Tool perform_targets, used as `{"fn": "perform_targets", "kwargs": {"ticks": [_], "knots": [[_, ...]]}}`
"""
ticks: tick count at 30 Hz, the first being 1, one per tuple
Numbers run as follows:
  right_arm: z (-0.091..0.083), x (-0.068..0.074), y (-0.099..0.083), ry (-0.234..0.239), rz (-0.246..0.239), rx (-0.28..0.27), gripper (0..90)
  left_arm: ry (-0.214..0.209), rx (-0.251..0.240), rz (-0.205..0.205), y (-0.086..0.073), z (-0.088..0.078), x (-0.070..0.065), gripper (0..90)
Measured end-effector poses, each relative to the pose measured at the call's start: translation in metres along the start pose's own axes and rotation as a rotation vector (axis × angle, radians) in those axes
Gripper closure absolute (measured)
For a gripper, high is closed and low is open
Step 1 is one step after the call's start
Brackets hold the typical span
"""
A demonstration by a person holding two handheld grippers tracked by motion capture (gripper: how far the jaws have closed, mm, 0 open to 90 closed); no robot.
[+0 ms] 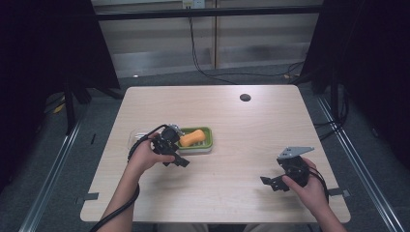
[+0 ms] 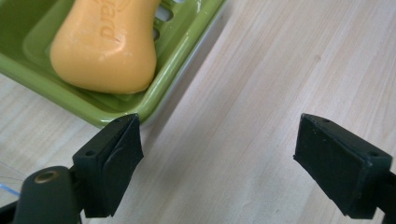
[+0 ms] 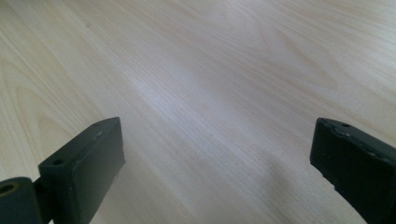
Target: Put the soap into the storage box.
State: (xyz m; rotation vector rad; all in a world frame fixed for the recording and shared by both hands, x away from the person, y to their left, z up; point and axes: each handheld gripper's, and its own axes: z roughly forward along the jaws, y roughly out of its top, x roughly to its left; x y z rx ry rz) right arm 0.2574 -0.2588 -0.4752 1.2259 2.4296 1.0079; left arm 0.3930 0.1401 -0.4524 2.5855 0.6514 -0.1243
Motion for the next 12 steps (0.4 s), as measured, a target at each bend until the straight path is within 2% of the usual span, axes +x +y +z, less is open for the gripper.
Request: {"fn": "perform_targets", "kwargs": {"ticks": [3, 4, 12], "knots": [[-0.0005, 0.0012, 0.0004, -0.006, 0.007, 0.004, 2.5, 0.002, -0.010, -0.006, -0.0006, -0.0010, -0.0006, 14.4], [-0.0005, 0.0010, 0.0009, -0.003, -0.004, -0.003, 2.5, 0.003, -0.014, 0.013, -0.0004, -0.0027, -0.0004, 14.4], [-0.0006, 0.0018, 0.0008, -0.006, -0.002, 0.004, 2.5, 0.001, -0.027, 0.009, 0.0013, -0.0042, -0.0064, 14.4]]}}
